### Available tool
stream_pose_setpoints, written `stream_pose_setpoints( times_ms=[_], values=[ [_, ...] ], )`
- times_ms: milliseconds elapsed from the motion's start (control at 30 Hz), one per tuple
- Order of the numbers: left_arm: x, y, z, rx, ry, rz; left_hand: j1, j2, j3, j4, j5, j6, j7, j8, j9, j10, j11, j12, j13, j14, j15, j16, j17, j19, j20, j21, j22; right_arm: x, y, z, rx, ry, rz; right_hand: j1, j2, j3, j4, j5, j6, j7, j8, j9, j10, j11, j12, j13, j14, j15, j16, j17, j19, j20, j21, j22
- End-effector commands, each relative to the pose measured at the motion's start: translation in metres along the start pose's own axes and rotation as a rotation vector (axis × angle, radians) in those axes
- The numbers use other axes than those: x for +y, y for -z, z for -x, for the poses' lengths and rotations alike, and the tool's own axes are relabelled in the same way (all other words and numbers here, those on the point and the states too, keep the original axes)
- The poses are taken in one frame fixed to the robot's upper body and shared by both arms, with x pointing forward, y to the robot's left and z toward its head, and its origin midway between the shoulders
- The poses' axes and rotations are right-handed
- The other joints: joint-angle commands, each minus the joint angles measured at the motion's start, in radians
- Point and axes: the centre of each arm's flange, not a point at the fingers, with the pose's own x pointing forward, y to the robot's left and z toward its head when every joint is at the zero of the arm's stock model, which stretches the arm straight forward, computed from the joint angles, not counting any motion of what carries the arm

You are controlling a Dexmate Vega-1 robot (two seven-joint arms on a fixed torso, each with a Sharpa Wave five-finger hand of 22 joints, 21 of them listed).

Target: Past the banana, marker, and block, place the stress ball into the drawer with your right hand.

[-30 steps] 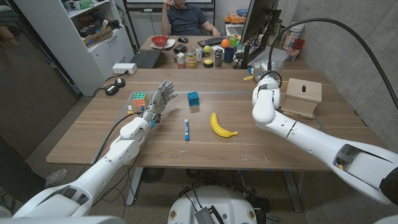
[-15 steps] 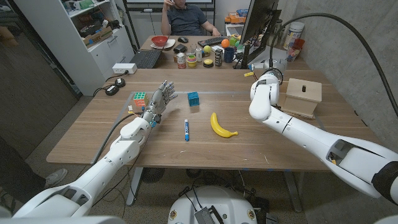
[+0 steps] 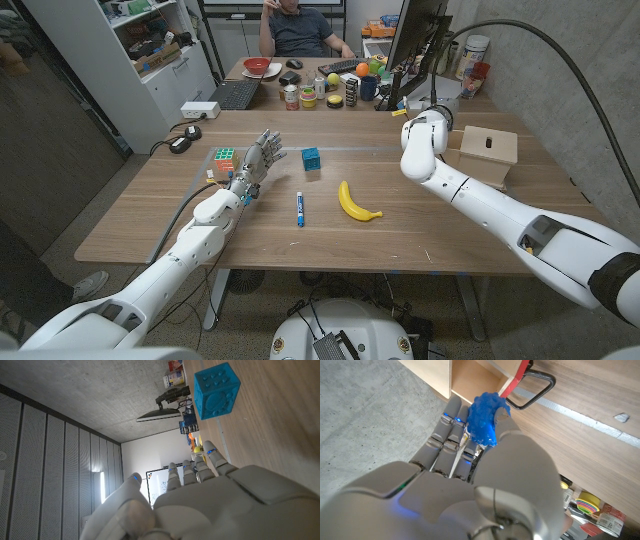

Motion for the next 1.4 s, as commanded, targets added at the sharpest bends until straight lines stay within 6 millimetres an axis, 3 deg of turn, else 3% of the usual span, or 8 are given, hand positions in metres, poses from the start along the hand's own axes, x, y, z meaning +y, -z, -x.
stream_pose_setpoints(
  times_ms=[33, 533, 1400],
  values=[
    [-0.002, 0.002, 0.000, 0.001, 0.015, 0.003, -0.012, -0.002, -0.002, 0.000, 0.008, 0.000, -0.004, 0.005, 0.003, 0.003, 0.008, 0.006, 0.004, 0.005, 0.007, 0.004, 0.003, 0.003, 0.009, -0.003, 0.002, 0.001, -0.006, -0.006, 0.006, -0.046, 0.027, 0.037, 0.037, -0.003, -0.002, 0.004, 0.164, 0.134, 0.063, 0.014, 0.011, 0.002, 0.001, 0.001, 0.001, -0.126, 0.006, 0.003, -0.002, -0.157, 0.010, 0.004],
    [-0.010, 0.003, -0.002, -0.005, 0.043, 0.017, -0.016, -0.007, -0.008, 0.001, 0.008, 0.004, 0.001, 0.006, 0.003, 0.001, 0.015, 0.005, 0.004, 0.005, 0.008, 0.005, 0.003, 0.001, 0.011, -0.006, 0.002, 0.003, -0.009, -0.015, 0.109, -0.088, 0.087, 0.100, 0.047, -0.004, -0.015, 0.004, 0.205, 0.142, 0.065, -0.007, -0.005, -0.008, -0.010, 0.002, -0.016, -0.125, 0.001, -0.001, -0.017, -0.163, 0.021, 0.005],
    [-0.016, 0.005, -0.004, -0.008, 0.070, 0.023, -0.024, -0.015, -0.017, 0.002, 0.009, 0.005, 0.002, 0.006, 0.003, -0.001, 0.016, 0.005, 0.004, 0.005, 0.007, 0.005, 0.003, 0.002, 0.014, -0.009, 0.002, 0.019, -0.019, -0.034, 0.209, -0.150, 0.104, 0.130, 0.070, -0.014, -0.001, -0.002, 0.213, 0.143, 0.048, -0.028, 0.013, -0.002, -0.008, 0.001, -0.005, -0.123, 0.009, 0.000, -0.037, -0.161, 0.034, 0.007]
  ],
)
